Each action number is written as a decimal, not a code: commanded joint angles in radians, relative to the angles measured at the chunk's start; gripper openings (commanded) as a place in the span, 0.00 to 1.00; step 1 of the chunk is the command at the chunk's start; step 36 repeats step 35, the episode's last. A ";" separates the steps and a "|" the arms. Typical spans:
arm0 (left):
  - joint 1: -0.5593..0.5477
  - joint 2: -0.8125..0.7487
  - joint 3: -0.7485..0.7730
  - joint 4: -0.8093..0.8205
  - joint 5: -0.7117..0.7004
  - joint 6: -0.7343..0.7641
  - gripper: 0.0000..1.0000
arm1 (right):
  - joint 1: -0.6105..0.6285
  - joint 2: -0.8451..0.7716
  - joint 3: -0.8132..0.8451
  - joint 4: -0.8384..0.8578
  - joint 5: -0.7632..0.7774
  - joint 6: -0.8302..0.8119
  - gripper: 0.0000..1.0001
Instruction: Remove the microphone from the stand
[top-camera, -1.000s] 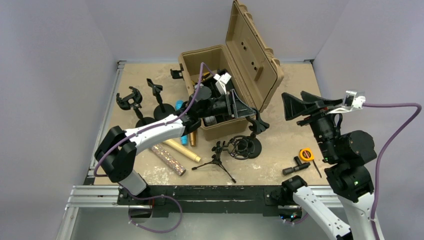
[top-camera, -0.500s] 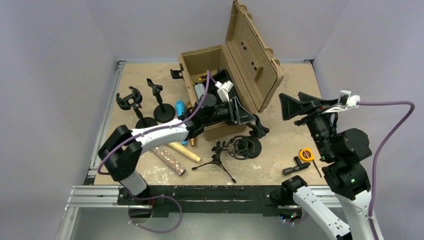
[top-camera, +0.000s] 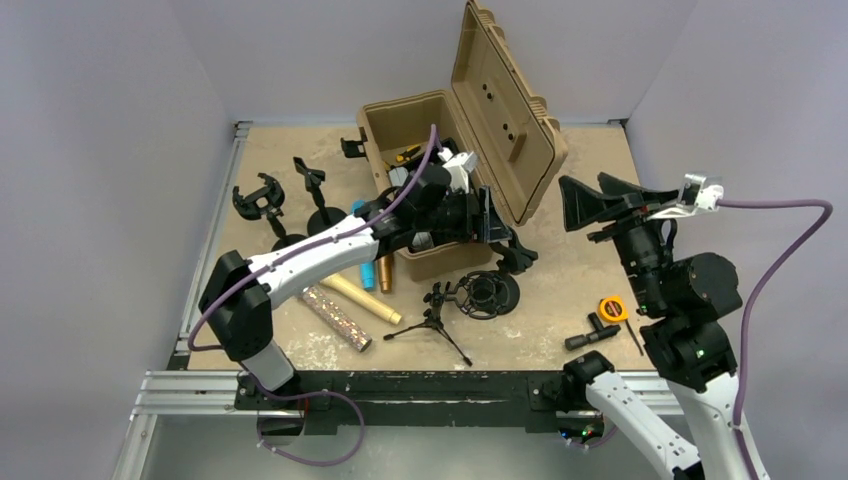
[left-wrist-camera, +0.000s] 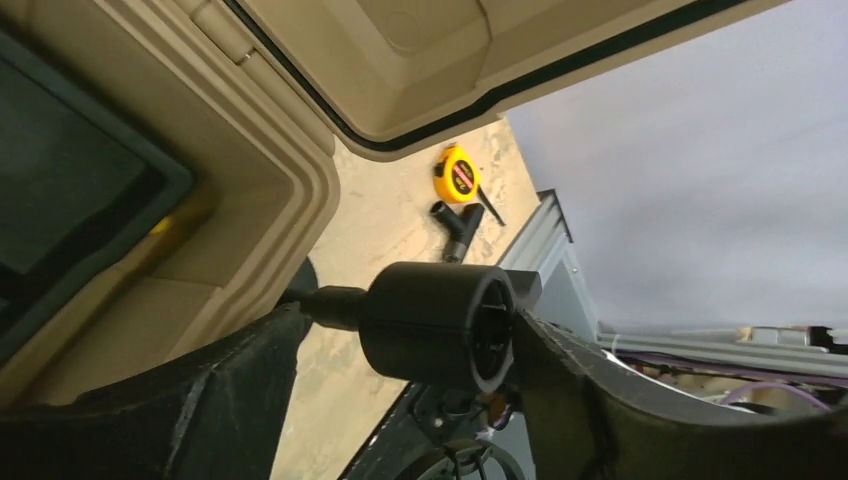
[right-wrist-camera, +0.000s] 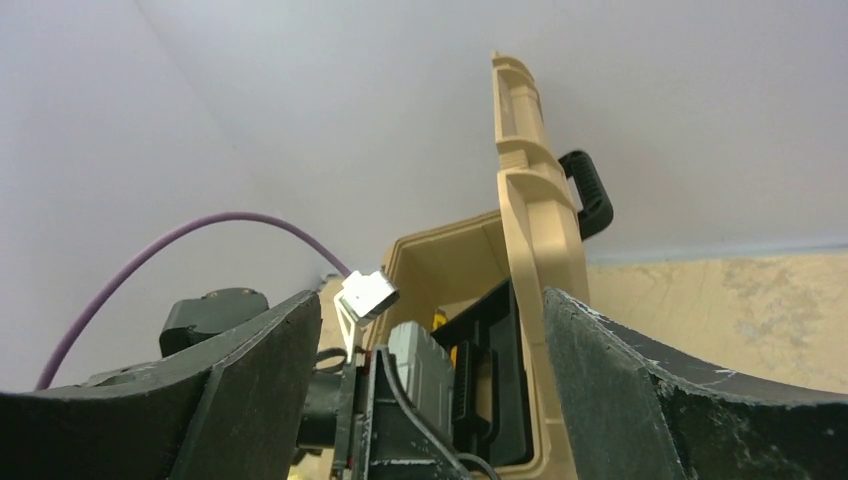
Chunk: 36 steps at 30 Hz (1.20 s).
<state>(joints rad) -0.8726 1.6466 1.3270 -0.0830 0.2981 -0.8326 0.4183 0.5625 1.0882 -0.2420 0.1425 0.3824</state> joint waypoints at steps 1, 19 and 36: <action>0.026 -0.048 0.182 -0.274 -0.059 0.153 0.80 | 0.002 0.057 0.060 0.124 0.077 -0.027 0.80; 0.139 -0.765 0.016 -0.138 -0.790 0.673 1.00 | 0.001 0.108 0.220 0.357 0.487 -0.140 0.99; 0.122 -0.919 -0.283 0.320 -1.040 1.081 0.99 | 0.001 0.181 0.200 0.438 0.526 -0.181 0.99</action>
